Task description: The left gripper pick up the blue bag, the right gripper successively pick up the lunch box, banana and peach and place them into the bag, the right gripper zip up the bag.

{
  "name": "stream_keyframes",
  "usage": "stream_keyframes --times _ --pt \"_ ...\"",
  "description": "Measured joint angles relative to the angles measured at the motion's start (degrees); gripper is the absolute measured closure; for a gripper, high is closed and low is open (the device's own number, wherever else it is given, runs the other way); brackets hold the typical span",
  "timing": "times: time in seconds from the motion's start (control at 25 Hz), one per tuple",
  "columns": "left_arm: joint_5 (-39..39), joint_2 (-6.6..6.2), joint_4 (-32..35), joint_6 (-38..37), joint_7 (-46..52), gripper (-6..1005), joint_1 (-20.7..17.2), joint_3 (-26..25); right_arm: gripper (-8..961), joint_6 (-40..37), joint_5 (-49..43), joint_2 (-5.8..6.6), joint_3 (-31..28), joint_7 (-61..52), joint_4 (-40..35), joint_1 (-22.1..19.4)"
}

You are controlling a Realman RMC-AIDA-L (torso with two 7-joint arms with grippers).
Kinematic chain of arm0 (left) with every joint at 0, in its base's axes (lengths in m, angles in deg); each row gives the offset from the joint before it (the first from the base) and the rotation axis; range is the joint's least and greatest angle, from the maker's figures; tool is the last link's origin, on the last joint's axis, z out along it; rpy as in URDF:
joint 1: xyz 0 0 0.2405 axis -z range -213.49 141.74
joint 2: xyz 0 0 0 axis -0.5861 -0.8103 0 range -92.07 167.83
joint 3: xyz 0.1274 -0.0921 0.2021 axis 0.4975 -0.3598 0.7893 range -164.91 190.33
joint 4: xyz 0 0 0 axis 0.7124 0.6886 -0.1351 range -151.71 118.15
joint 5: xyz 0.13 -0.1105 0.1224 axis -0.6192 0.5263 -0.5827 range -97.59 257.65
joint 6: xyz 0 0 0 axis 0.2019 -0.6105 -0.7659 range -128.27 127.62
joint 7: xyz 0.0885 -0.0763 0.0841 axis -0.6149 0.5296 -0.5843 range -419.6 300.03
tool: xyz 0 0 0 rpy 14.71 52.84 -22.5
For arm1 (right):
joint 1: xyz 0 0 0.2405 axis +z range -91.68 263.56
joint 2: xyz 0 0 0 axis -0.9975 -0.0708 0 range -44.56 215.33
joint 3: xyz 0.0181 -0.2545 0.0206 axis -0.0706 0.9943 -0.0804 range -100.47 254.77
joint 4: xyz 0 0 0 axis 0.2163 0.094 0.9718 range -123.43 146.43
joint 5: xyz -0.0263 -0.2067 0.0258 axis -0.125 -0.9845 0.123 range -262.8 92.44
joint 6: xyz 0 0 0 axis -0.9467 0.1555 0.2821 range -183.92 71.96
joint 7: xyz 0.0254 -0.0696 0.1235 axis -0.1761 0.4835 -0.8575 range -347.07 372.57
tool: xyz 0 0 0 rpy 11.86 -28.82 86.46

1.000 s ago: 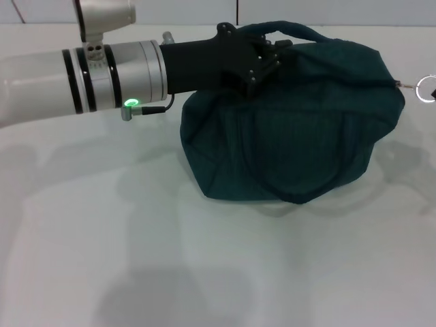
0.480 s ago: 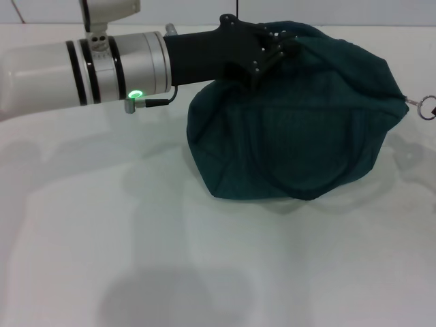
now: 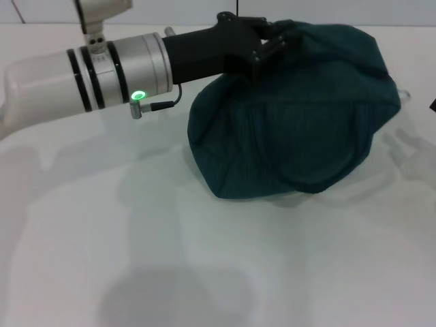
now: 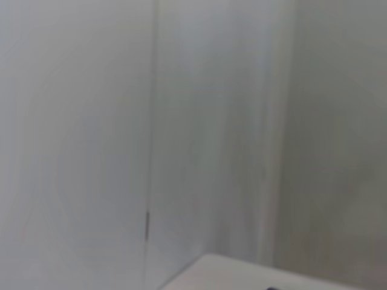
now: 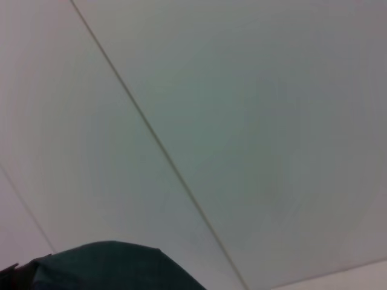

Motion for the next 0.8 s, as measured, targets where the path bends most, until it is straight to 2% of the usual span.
stream_keyframes --times 0.04,0.12,0.24,0.32,0.4,0.56,0.68,0.8 --pt "1.7 -0.03 -0.7 0.0 -0.1 930 -0.2 -0.1 757 -0.2 0.1 0.0 -1.1 0.3 0.0 0.0" --pt "4.9 -0.11 -1.3 -0.3 -0.5 849 -1.1 -0.4 682 -1.6 0.2 -0.05 -3.2 0.4 0.0 0.1" --pt "11.3 -0.2 -1.4 -3.3 -2.4 728 -3.5 -0.6 617 -8.3 0.4 -0.06 -5.3 0.6 -1.0 0.4" --pt "15.7 -0.25 -1.4 -7.5 -4.7 690 -5.9 -0.6 574 -13.6 0.5 -0.04 -5.3 0.6 -2.5 0.8" --pt "17.9 -0.24 -1.4 -12.4 -7.6 652 -8.2 -0.3 531 -19.2 0.2 -0.08 -4.0 0.6 -4.6 1.2" --pt "18.7 0.0 -3.7 -19.7 -14.6 576 -12.1 0.3 445 -27.3 -0.4 0.0 4.0 0.8 -9.3 2.3" --pt "19.2 -0.09 -7.6 -24.5 -19.9 519 -13.7 0.6 287 -30.5 -0.5 -0.15 8.0 1.6 -12.0 2.9" --pt "19.0 -0.2 -10.1 -27.5 -22.8 416 -15.3 0.6 292 -32.0 -0.5 -0.3 9.4 4.1 -12.2 3.4"
